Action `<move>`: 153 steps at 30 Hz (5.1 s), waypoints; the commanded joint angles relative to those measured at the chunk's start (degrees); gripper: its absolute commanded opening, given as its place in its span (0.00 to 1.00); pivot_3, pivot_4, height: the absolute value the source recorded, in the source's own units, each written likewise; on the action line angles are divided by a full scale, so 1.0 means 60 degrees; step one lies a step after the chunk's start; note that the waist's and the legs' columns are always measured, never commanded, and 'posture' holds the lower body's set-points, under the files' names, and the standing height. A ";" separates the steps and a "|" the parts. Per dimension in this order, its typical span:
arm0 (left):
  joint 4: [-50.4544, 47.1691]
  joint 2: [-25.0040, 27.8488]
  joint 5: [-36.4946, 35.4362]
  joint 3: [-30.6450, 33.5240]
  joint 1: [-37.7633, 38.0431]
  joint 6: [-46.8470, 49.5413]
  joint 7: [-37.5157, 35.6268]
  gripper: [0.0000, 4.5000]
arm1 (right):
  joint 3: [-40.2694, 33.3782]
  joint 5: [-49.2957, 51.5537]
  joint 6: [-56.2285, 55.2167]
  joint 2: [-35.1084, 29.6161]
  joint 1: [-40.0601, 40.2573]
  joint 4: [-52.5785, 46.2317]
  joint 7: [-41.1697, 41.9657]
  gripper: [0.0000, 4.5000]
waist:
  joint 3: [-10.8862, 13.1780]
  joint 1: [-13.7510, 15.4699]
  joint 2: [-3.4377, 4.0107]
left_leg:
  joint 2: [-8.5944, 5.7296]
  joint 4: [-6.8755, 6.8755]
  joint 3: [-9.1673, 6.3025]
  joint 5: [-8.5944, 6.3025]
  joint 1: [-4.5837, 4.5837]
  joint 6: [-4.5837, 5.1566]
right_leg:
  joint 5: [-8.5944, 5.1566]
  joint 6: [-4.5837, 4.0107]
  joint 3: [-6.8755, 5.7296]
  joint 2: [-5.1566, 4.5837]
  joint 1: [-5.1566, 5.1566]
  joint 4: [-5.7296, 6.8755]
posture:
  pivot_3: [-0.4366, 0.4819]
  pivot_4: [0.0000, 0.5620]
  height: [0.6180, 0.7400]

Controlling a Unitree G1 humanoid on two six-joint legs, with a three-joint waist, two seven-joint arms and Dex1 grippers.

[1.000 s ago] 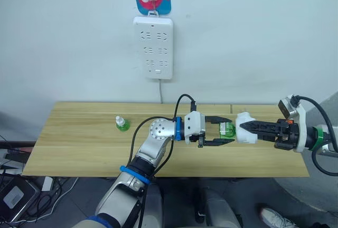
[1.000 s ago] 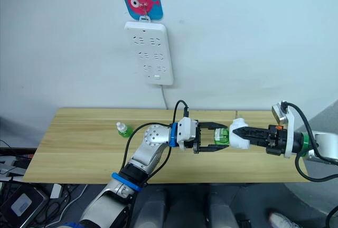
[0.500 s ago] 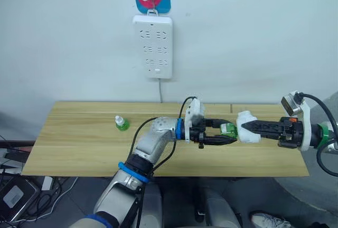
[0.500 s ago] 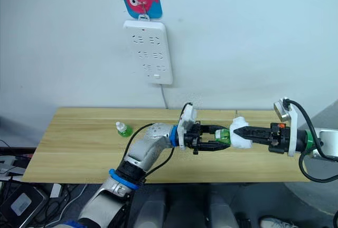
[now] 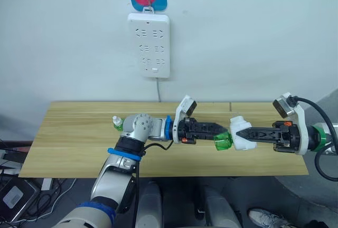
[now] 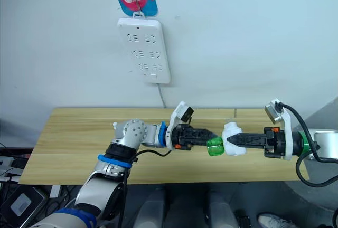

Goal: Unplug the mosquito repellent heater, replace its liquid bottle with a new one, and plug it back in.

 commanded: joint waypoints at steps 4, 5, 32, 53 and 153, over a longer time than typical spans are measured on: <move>-0.2895 0.1685 0.2115 -0.0770 0.1321 -0.4772 -0.1466 0.99 | -0.0438 0.0386 -0.0520 -0.0129 0.0354 0.0294 -0.0395 0.67 | 0.0001 -0.0087 0.0007 | 0.0002 -0.0014 0.0018 -0.0001 0.0004 0.0000 | 0.0000 0.0000 0.0019 0.0000 -0.0006 -0.0001 | 0.70 0.46 1.00; -0.3275 0.1814 0.2690 -0.1002 0.1618 -0.5913 -0.1583 0.99 | -0.0431 0.0477 -0.0623 -0.0090 0.0326 0.0407 -0.0528 0.67 | 0.0001 -0.0083 0.0008 | 0.0003 -0.0016 0.0024 -0.0001 0.0008 -0.0001 | 0.0000 0.0000 0.0024 -0.0001 -0.0005 -0.0002 | 0.70 0.46 1.00; 0.2350 0.0071 0.9106 -0.2294 0.0777 -2.3382 0.2159 0.99 | -0.0289 0.0588 -0.0068 0.0889 -0.0839 0.0745 -0.0888 0.67 | 0.0007 0.0523 0.0016 | -0.0051 -0.0001 0.0029 -0.0001 -0.0017 0.0002 | 0.0011 0.0017 0.0050 -0.0040 0.0000 -0.0021 | 0.70 0.47 1.00; 0.0495 0.0653 0.5776 -0.4006 0.1441 -2.0372 0.1008 0.51 | -0.0291 0.0588 0.0029 0.0805 -0.0737 0.0526 -0.0547 0.67 | 0.0008 0.0407 0.0016 | -0.0052 0.0003 0.0022 -0.0001 -0.0009 0.0002 | 0.0011 0.0018 0.0046 -0.0040 0.0001 0.0008 | 0.69 0.49 1.00; 0.0041 0.1759 -0.6350 -0.1254 -0.0005 0.1008 0.3831 0.50 | -0.0117 0.0588 -0.0098 -0.0478 -0.0281 0.0032 0.0401 0.67 | 0.0098 -0.0284 -0.0015 | -0.0135 0.0014 -0.0080 0.0006 0.0003 0.0015 | -0.0031 0.0088 -0.0019 -0.0104 0.0064 0.0022 | 0.68 0.49 1.00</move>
